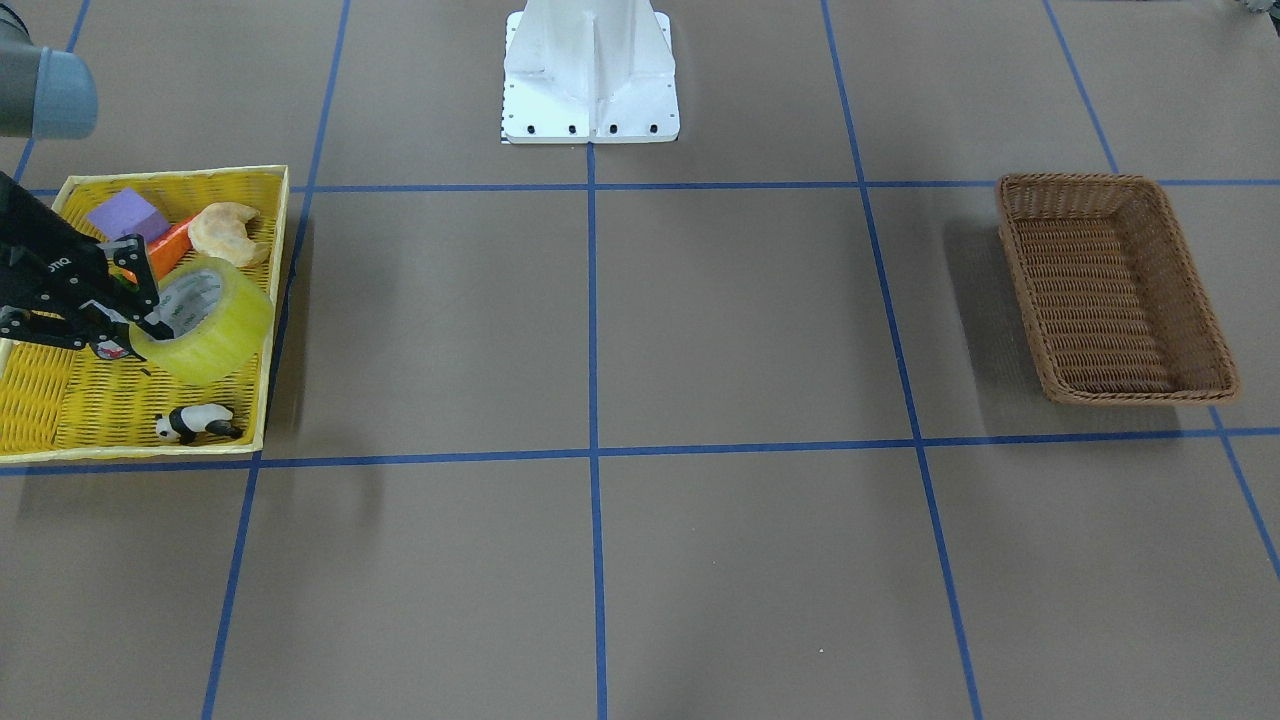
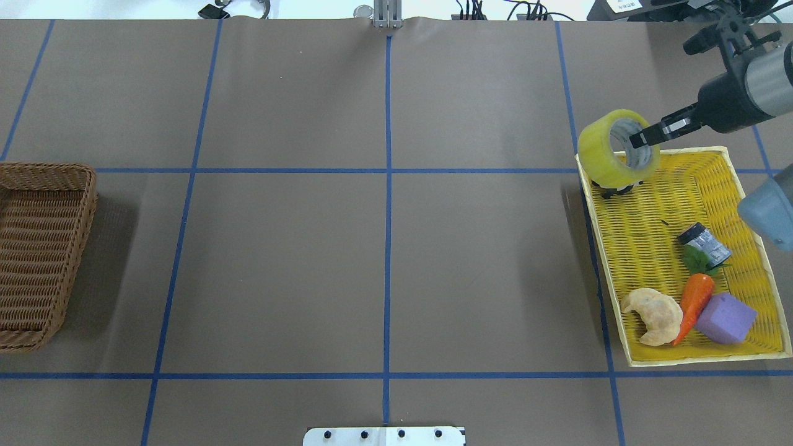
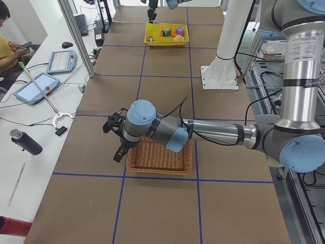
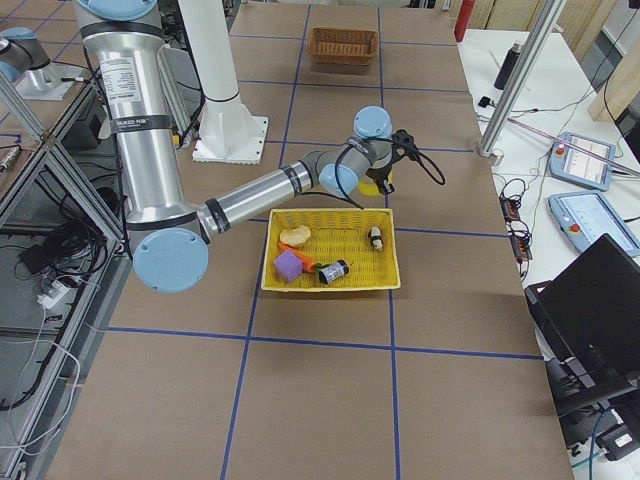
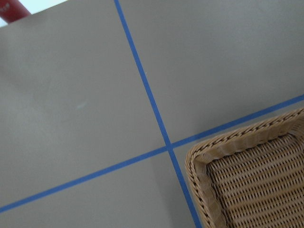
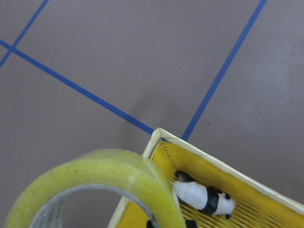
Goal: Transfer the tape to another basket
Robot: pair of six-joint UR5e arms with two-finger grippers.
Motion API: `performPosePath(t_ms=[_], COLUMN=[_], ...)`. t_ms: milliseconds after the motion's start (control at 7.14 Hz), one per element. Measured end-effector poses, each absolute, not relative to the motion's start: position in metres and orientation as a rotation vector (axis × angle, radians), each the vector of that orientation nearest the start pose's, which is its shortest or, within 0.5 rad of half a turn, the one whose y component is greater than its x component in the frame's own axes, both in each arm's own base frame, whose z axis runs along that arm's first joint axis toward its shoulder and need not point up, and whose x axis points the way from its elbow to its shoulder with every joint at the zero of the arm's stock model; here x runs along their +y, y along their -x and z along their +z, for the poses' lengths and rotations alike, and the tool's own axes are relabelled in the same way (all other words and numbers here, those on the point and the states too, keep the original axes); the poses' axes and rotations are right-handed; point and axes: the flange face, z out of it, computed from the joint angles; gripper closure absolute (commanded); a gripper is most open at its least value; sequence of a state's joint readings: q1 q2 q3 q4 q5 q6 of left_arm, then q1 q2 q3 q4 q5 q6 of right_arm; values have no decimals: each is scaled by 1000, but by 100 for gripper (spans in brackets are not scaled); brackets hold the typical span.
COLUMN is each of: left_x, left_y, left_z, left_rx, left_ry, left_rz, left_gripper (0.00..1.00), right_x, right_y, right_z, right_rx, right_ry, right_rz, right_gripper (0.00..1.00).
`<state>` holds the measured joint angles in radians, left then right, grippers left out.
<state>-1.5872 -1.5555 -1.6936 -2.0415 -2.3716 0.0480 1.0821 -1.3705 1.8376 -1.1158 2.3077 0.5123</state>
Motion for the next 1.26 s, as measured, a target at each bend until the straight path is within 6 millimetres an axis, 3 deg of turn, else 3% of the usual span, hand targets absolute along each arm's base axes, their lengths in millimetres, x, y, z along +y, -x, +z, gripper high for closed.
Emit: performPosePath(t_ms=[280,420,700,1260], left_x=[-514,-521,-528,-509], left_y=[49,36,-12,-122], left_z=[516,488,423,298], left_rx=[854,924,1045,1269], left_ry=[-631,-645,-652,-563], left_rz=[317,324,314,297], left_gripper=[1,1,1,1], right_x=[-526,-522,-506,-448], right_y=[245,273,331,437], right_z=[318,296,252,160], right_rx=[-1053,-1061,-1076,-1148], right_ry=[-450,-462,-509,-606], right_rz=[-248,-219,-198,-84], right_gripper=[100,100,100,100])
